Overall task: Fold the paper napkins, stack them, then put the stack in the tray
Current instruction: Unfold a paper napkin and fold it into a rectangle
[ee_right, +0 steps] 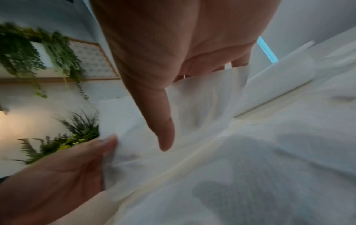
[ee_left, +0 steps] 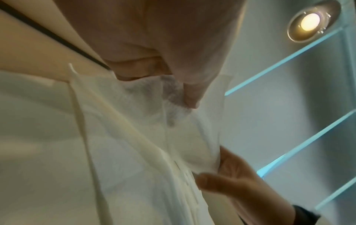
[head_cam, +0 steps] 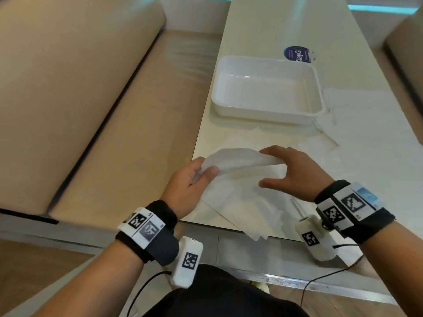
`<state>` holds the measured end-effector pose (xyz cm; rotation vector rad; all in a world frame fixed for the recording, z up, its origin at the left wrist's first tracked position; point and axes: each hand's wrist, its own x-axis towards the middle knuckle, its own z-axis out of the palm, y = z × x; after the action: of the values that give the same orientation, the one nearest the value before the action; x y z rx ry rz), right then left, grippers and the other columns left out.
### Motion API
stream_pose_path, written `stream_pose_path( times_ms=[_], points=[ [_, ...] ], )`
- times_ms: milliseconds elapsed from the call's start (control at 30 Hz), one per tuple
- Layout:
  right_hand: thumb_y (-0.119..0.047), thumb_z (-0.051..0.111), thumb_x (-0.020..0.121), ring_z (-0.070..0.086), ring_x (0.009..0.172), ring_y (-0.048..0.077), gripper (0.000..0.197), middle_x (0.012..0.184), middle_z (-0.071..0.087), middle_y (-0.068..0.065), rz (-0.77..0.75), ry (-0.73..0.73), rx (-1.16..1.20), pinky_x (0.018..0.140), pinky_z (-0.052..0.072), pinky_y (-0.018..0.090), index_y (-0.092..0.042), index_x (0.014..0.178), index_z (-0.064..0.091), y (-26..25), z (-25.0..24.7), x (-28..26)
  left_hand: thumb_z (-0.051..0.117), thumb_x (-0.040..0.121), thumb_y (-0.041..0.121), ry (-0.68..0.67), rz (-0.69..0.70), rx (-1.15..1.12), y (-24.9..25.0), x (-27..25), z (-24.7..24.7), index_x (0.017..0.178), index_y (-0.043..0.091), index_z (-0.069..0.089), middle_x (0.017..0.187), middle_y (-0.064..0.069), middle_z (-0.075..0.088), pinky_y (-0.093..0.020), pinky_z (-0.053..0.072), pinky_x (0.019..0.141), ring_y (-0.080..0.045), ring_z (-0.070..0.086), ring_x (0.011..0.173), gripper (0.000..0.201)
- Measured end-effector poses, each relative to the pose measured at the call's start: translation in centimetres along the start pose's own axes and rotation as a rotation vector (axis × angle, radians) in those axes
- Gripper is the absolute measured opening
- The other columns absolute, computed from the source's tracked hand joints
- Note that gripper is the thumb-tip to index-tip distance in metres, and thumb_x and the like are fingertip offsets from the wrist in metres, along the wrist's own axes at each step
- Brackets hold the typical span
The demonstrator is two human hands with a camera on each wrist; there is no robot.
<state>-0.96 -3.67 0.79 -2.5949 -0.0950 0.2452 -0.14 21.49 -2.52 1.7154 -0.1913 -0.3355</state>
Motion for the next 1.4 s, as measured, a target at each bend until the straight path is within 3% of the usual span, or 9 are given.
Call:
stream_pose_path(
  times_ms=[100, 233, 400, 600, 733, 933, 1133, 1267, 1400],
  points=[
    [-0.030, 0.077, 0.075, 0.059, 0.089, 0.020, 0.029, 0.093, 0.065, 0.001, 0.051, 0.000, 0.009, 0.077, 0.044, 0.032, -0.020, 0.099, 0.066, 0.8, -0.8, 0.7, 0.053, 0.094, 0.024, 0.057, -0.052, -0.131, -0.2, 0.0, -1.2, 0.114, 0.015, 0.063, 0.106, 0.001, 0.073, -0.026, 0.056, 0.079, -0.014, 0.070, 0.097, 0.024],
    [-0.027, 0.075, 0.079, 0.060, 0.087, -0.005, 0.011, 0.091, 0.070, -0.014, 0.065, -0.001, 0.286, 0.080, 0.040, 0.021, -0.022, 0.084, 0.067, 1.3, -1.5, 1.5, 0.054, 0.095, 0.025, 0.159, -0.087, -0.144, -0.9, 0.2, -2.4, 0.111, 0.015, 0.064, 0.103, 0.005, 0.074, -0.022, 0.053, 0.076, -0.011, 0.069, 0.096, 0.022],
    [-0.023, 0.067, 0.087, 0.051, 0.054, 0.017, 0.013, 0.067, 0.070, 0.009, 0.119, 0.129, 0.490, 0.059, 0.039, 0.023, -0.017, 0.088, 0.055, 1.1, -0.6, 3.1, 0.055, 0.095, 0.031, 0.237, -0.100, -0.063, -1.5, 0.3, -2.4, 0.113, 0.022, 0.061, 0.106, 0.007, 0.072, -0.031, 0.055, 0.084, -0.008, 0.068, 0.097, 0.021],
    [-0.023, 0.059, 0.092, 0.066, 0.077, 0.024, 0.021, 0.073, 0.064, 0.008, 0.197, 0.206, 0.464, 0.070, 0.049, 0.031, -0.016, 0.107, 0.046, 1.3, 1.0, 3.8, 0.074, 0.081, 0.023, 0.043, -0.134, -0.022, -1.3, -0.2, -2.9, 0.150, 0.045, 0.003, 0.107, 0.004, 0.074, -0.028, 0.050, 0.091, -0.010, 0.068, 0.101, 0.102],
    [-0.022, 0.053, 0.094, 0.059, 0.072, 0.024, 0.010, 0.085, 0.063, 0.014, 0.178, 0.251, 0.454, 0.072, 0.050, 0.042, -0.021, 0.101, 0.046, 1.3, 0.9, 3.9, 0.084, 0.071, 0.029, -0.064, -0.110, 0.094, -1.6, -0.3, -3.8, 0.131, 0.056, 0.048, 0.119, -0.008, 0.066, -0.046, 0.050, 0.098, -0.036, 0.061, 0.107, 0.075],
    [-0.043, 0.079, 0.068, 0.063, 0.077, 0.021, 0.042, 0.114, 0.056, -0.013, 0.024, -0.049, 0.450, 0.082, 0.052, 0.033, -0.044, 0.104, 0.059, 1.1, -0.1, 2.4, 0.077, 0.080, 0.019, 0.113, -0.020, 0.221, -0.9, -0.1, -3.6, 0.102, 0.040, 0.073, 0.095, -0.023, 0.062, -0.035, 0.050, 0.082, -0.035, 0.055, 0.082, 0.030],
    [-0.022, 0.082, 0.071, 0.051, 0.083, 0.006, 0.039, 0.116, 0.045, -0.008, -0.035, -0.037, 0.160, 0.082, 0.048, 0.021, -0.039, 0.103, 0.067, 1.2, 1.0, 2.0, 0.078, 0.079, 0.022, 0.201, 0.009, 0.234, -0.5, 0.2, -3.0, 0.087, 0.033, 0.074, 0.062, 0.012, 0.050, -0.014, 0.040, 0.060, -0.004, 0.039, 0.054, 0.014],
    [-0.033, 0.072, 0.081, 0.053, 0.096, -0.002, 0.018, 0.130, 0.041, -0.012, -0.064, 0.020, 0.188, 0.088, 0.043, 0.017, -0.039, 0.098, 0.071, 1.7, 0.8, 1.4, 0.078, 0.077, 0.026, 0.247, 0.048, 0.255, -0.4, 0.4, -3.2, 0.084, 0.029, 0.075, 0.093, 0.014, 0.058, -0.017, 0.044, 0.072, -0.003, 0.048, 0.069, 0.008],
    [-0.044, 0.061, 0.087, 0.044, 0.118, 0.002, 0.014, 0.147, 0.031, -0.017, -0.078, -0.017, 0.215, 0.097, 0.035, 0.025, -0.043, 0.098, 0.069, 1.8, 0.0, 1.0, 0.079, 0.075, 0.029, 0.255, 0.079, 0.283, -0.1, 0.6, -3.7, 0.079, 0.035, 0.074, 0.123, 0.027, 0.047, -0.020, 0.035, 0.100, 0.002, 0.042, 0.121, 0.008]
  ],
)
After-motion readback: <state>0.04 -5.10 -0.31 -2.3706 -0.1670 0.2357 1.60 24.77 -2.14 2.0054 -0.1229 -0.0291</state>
